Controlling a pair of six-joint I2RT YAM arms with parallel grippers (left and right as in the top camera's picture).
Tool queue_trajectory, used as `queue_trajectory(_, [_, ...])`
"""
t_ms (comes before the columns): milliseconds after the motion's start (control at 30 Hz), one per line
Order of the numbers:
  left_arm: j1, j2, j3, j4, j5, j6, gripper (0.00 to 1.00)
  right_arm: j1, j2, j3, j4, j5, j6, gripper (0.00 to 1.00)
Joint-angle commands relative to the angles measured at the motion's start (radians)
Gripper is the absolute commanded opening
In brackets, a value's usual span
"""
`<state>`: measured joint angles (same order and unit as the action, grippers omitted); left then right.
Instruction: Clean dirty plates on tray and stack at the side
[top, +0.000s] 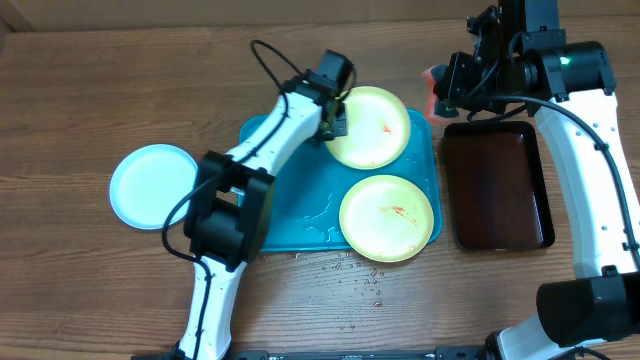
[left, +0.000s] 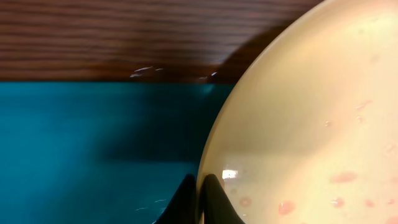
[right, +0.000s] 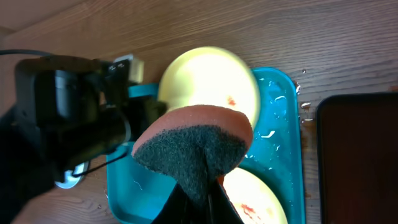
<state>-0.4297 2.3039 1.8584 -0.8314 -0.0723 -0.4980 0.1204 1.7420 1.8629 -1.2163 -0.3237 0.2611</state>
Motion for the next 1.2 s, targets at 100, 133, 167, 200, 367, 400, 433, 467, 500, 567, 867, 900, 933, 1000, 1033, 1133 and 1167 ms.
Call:
queue_trajectory(100, [0.165, -0.035, 0.008, -0.304, -0.024, 0.167, 0.04, 0.037, 0.023, 0.003, 0.008, 0.008, -0.003, 0.04])
queue_trajectory(133, [0.181, -0.035, 0.005, -0.337, -0.023, 0.186, 0.04, 0.046, 0.032, 0.003, 0.011, 0.009, -0.003, 0.04])
queue_trajectory(167, [0.198, -0.035, 0.001, -0.367, -0.023, 0.212, 0.04, 0.058, 0.044, 0.003, 0.015, 0.009, -0.003, 0.04])
queue_trajectory(200, [0.212, -0.035, -0.004, -0.389, -0.023, 0.237, 0.04, 0.069, 0.055, 0.003, 0.021, 0.009, -0.003, 0.04])
queue_trajectory(367, [0.257, -0.035, -0.052, -0.419, -0.006, 0.315, 0.04, 0.145, 0.114, 0.003, 0.061, 0.009, -0.003, 0.04])
queue_trajectory(400, [0.261, -0.035, -0.067, -0.418, 0.01, 0.319, 0.04, 0.162, 0.126, 0.003, 0.068, 0.009, -0.003, 0.04])
queue_trajectory(433, [0.263, -0.035, -0.082, -0.417, 0.024, 0.319, 0.11, 0.178, 0.138, 0.003, 0.071, 0.009, -0.003, 0.04])
queue_trajectory(467, [0.264, -0.035, -0.096, -0.415, 0.04, 0.319, 0.23, 0.19, 0.146, 0.003, 0.076, 0.009, -0.001, 0.04])
queue_trajectory(500, [0.265, -0.035, -0.113, -0.408, 0.055, 0.319, 0.39, 0.204, 0.158, 0.003, 0.081, 0.009, 0.0, 0.04])
queue_trajectory(567, [0.267, -0.035, -0.15, -0.384, 0.085, 0.311, 0.81, 0.233, 0.184, 0.003, 0.09, 0.009, 0.0, 0.04])
queue_trajectory(867, [0.275, -0.035, -0.242, -0.264, 0.18, 0.262, 0.72, 0.316, 0.295, 0.003, 0.13, 0.009, 0.007, 0.04])
queue_trajectory(900, [0.275, -0.035, -0.242, -0.259, 0.176, 0.262, 0.66, 0.319, 0.303, 0.003, 0.134, 0.008, 0.009, 0.04])
queue_trajectory(933, [0.275, -0.035, -0.242, -0.254, 0.171, 0.262, 0.63, 0.321, 0.311, 0.003, 0.135, 0.009, 0.014, 0.04])
queue_trajectory(1000, [0.275, -0.035, -0.242, -0.249, 0.162, 0.262, 0.54, 0.324, 0.326, 0.003, 0.143, 0.008, 0.026, 0.04])
queue_trajectory(1033, [0.275, -0.035, -0.242, -0.249, 0.157, 0.262, 0.47, 0.325, 0.33, 0.003, 0.146, 0.008, 0.027, 0.04])
queue_trajectory(1133, [0.275, -0.035, -0.242, -0.248, 0.147, 0.262, 0.25, 0.332, 0.348, 0.003, 0.161, 0.008, 0.027, 0.04])
queue_trajectory(1167, [0.275, -0.035, -0.242, -0.247, 0.148, 0.262, 0.19, 0.337, 0.354, 0.002, 0.166, 0.009, 0.027, 0.04])
